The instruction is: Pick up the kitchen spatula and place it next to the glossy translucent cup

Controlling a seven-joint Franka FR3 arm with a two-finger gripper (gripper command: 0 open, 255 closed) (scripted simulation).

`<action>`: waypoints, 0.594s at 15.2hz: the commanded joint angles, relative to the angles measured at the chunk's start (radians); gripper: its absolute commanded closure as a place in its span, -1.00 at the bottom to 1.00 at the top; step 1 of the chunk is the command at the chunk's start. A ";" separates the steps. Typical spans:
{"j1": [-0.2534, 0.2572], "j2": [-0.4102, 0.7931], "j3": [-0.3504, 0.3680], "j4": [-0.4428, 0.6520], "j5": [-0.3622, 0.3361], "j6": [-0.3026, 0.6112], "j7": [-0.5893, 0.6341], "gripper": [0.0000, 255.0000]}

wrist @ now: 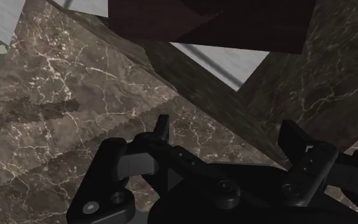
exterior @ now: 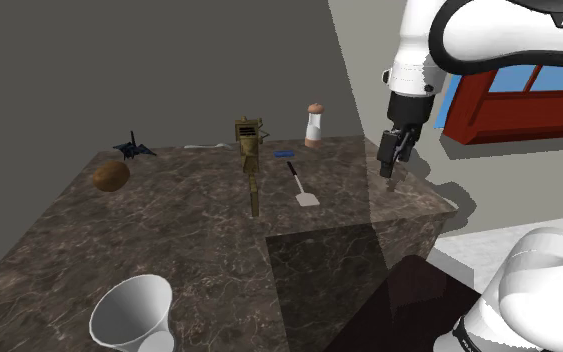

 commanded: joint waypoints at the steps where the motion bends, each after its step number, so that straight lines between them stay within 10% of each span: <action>1: 0.000 0.000 0.000 0.000 0.000 0.000 0.000 -1.00; 9: -0.052 0.253 0.056 0.038 0.023 0.246 0.175 -1.00</action>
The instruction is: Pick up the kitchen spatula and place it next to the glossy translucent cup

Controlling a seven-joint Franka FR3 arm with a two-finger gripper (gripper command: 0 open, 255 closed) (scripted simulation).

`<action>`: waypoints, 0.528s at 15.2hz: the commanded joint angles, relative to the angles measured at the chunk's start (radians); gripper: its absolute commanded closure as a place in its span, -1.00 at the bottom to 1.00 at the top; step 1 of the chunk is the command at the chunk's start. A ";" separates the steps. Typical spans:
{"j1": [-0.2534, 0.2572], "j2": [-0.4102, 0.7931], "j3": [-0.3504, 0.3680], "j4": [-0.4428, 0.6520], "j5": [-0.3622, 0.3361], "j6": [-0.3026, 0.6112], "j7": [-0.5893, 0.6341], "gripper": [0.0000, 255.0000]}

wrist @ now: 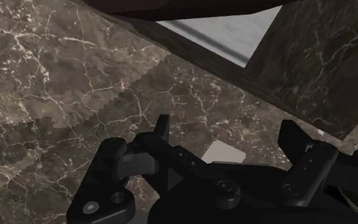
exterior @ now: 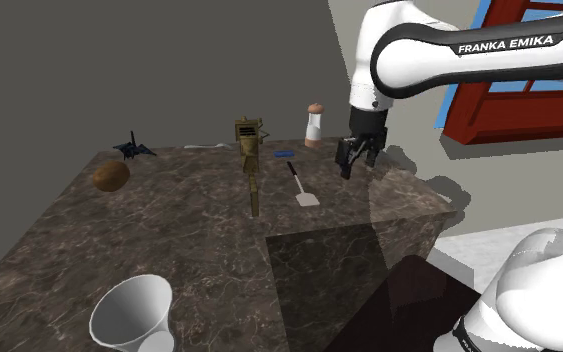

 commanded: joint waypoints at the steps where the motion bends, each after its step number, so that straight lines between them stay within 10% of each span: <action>1: -0.013 0.071 0.013 0.018 0.001 0.062 0.046 -1.00; 8: -0.058 0.320 0.042 0.132 -0.020 0.223 0.198 -1.00</action>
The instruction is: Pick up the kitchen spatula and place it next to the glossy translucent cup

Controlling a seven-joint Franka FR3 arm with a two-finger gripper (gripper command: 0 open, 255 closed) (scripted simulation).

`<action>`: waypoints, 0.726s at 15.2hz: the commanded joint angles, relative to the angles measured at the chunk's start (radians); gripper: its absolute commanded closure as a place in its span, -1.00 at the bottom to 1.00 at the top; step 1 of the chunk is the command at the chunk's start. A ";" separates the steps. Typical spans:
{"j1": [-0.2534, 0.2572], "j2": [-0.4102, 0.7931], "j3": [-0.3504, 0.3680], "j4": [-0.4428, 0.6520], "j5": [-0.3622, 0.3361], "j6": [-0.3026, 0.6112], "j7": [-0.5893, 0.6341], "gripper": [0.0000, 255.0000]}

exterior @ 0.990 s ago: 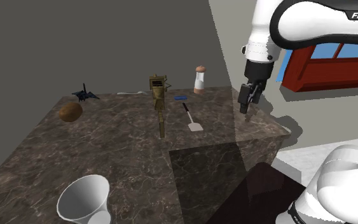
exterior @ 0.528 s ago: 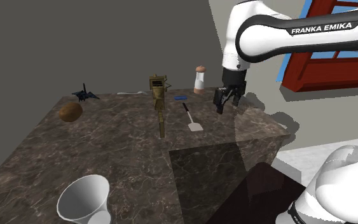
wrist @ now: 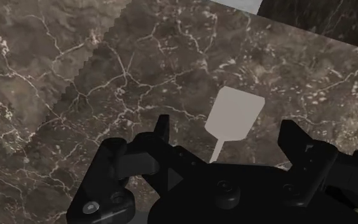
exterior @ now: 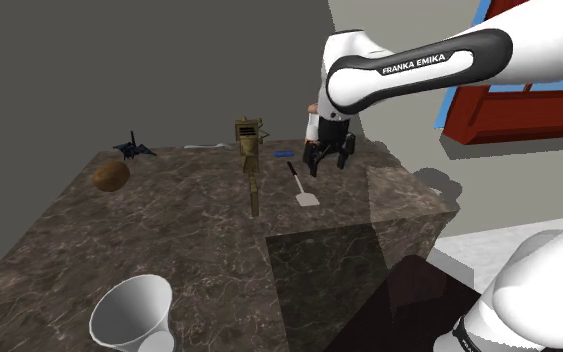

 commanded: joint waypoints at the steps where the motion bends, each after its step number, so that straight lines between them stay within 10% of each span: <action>1: -0.010 0.075 0.007 0.036 -0.009 0.047 0.048 -1.00; 11: -0.041 0.435 -0.008 0.308 -0.076 0.167 0.254 -1.00</action>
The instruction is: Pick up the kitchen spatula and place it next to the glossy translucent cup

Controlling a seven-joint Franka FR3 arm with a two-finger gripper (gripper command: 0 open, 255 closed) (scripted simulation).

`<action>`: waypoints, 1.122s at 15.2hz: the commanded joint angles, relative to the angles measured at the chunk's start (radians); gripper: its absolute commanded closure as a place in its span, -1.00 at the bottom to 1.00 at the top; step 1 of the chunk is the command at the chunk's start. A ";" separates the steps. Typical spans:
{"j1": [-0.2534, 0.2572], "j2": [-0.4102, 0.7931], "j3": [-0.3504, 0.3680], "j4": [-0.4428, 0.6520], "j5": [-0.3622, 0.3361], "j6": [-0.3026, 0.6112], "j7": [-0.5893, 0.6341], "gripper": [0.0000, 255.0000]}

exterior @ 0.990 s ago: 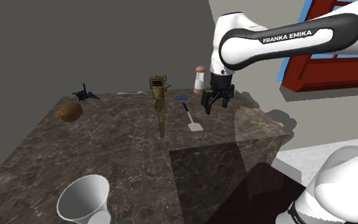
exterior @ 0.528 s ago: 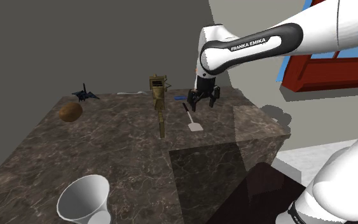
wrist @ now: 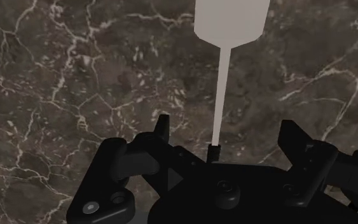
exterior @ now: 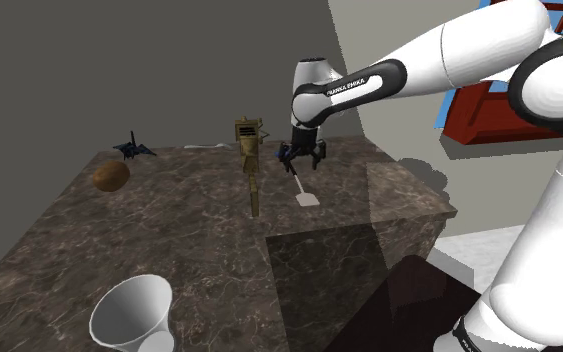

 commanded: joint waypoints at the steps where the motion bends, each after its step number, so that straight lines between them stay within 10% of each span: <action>1: -0.001 0.035 -0.004 0.037 -0.006 0.002 0.022 -1.00; 16: 0.000 0.080 -0.007 -0.009 -0.016 0.092 0.029 -1.00; 17: 0.000 0.080 -0.007 -0.009 -0.016 0.092 0.029 1.00</action>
